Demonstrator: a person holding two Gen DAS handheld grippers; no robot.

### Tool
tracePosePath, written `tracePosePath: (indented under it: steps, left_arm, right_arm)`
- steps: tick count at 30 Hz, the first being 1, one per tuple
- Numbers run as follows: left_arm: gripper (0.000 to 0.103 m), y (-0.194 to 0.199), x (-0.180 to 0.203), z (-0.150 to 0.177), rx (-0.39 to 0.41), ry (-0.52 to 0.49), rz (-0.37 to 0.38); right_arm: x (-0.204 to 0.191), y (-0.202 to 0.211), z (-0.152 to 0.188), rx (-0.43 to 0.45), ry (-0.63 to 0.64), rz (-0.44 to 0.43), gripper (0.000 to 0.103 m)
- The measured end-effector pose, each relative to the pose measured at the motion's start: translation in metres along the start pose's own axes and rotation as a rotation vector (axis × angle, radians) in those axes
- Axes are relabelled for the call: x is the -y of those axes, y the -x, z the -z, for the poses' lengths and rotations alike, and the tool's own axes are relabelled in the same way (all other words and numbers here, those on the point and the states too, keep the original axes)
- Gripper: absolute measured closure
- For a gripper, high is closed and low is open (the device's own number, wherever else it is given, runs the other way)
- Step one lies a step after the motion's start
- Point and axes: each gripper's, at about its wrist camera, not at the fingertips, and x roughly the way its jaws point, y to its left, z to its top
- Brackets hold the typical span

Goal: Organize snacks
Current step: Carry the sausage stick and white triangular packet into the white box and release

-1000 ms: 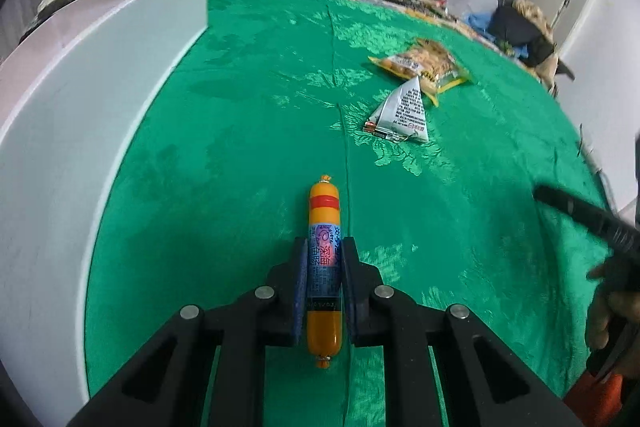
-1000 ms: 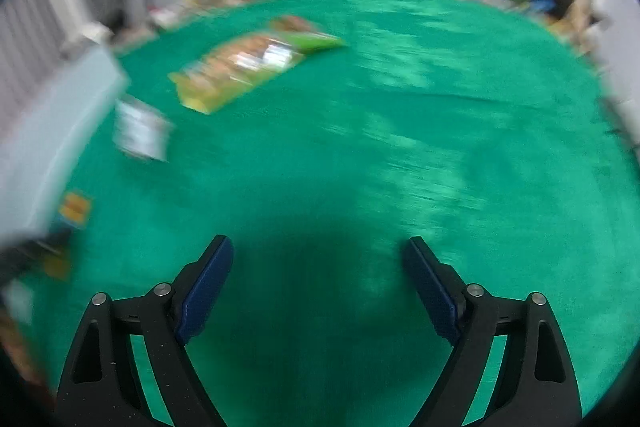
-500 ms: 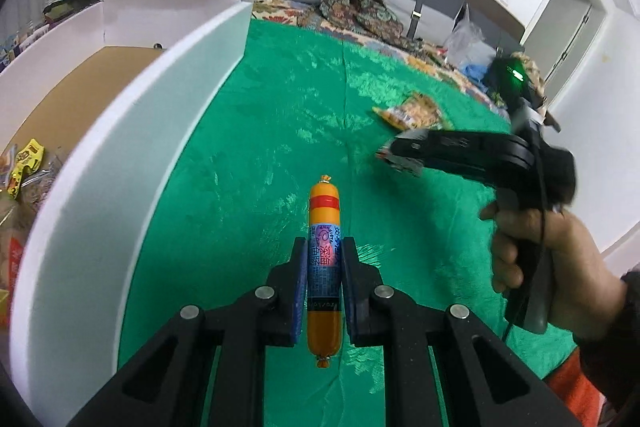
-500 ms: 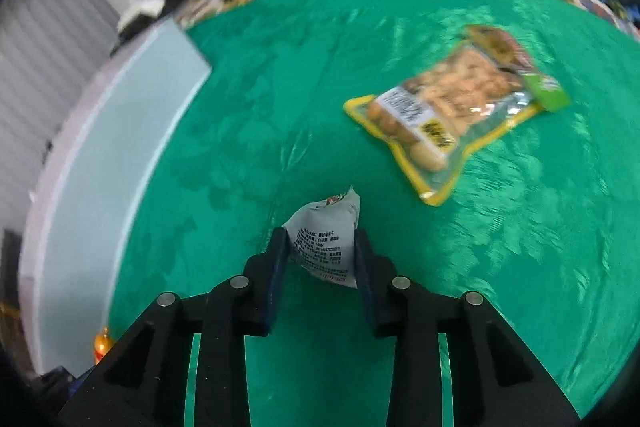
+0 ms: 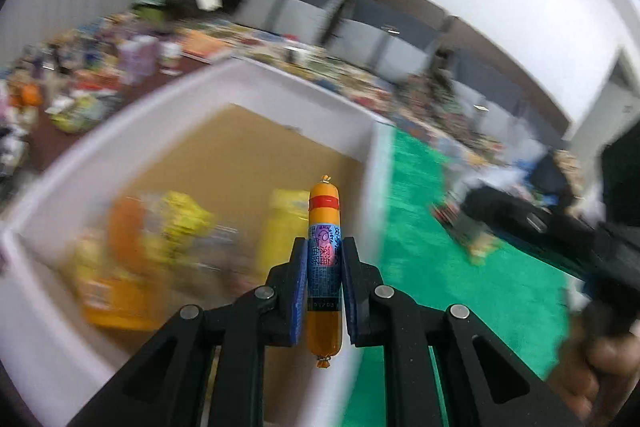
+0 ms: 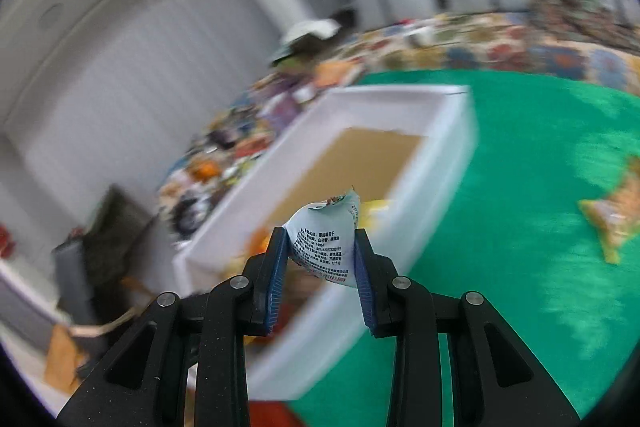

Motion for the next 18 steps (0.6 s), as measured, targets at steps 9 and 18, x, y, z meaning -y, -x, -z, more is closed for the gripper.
tracePosePath:
  steps: [9, 18]
  left_arm:
    - [0.004, -0.01, -0.076, 0.019, -0.039, 0.062, -0.246]
    - [0.0, 0.016, 0.019, 0.02, 0.074, -0.021, -0.066]
  right_arm:
    - [-0.037, -0.062, 0.05, -0.162, 0.068, 0.064, 0.031]
    - [0.097, 0.02, 0.11, -0.013, 0.101, 0.552, 0.028]
